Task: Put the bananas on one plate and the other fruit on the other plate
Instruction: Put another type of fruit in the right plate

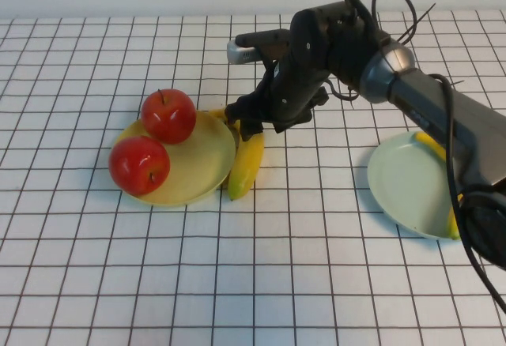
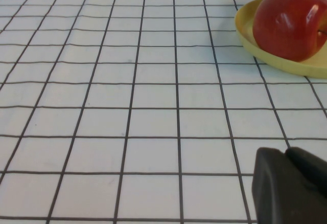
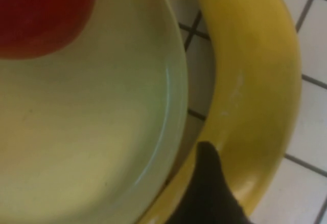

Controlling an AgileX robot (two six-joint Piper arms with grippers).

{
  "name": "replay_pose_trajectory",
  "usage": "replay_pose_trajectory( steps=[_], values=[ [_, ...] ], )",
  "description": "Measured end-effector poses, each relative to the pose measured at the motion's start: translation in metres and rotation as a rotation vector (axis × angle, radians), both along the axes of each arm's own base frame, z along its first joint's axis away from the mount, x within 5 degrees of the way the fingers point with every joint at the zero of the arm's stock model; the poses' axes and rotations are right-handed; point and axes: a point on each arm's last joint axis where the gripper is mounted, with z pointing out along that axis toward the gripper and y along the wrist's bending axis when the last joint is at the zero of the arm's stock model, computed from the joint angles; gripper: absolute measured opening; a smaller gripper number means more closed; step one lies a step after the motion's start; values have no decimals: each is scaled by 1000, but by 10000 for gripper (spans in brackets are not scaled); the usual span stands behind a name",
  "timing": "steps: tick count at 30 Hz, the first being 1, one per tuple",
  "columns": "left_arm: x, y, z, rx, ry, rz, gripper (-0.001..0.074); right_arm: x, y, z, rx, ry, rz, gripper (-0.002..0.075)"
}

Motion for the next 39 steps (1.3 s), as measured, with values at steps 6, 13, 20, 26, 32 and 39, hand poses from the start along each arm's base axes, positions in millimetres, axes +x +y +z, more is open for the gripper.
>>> replay_pose_trajectory(
  steps=[6, 13, 20, 26, 32, 39],
  values=[
    [0, 0, 0, 0, 0, 0, 1, 2, 5, -11, 22, 14, -4, 447],
    [0, 0, 0, 0, 0, 0, 1, 3, 11, -22, 27, 18, 0, 445],
    [0, 0, 0, 0, 0, 0, 1, 3, 9, -23, 12, 28, -15, 340],
    [0, 0, 0, 0, 0, 0, 1, -6, -10, 2, -122, 56, -59, 340],
    [0, 0, 0, 0, 0, 0, 1, -15, -53, 62, -150, -9, -145, 340],
    [0, 0, 0, 0, 0, 0, 1, -54, -111, 49, -219, 123, -334, 340]
  ],
)
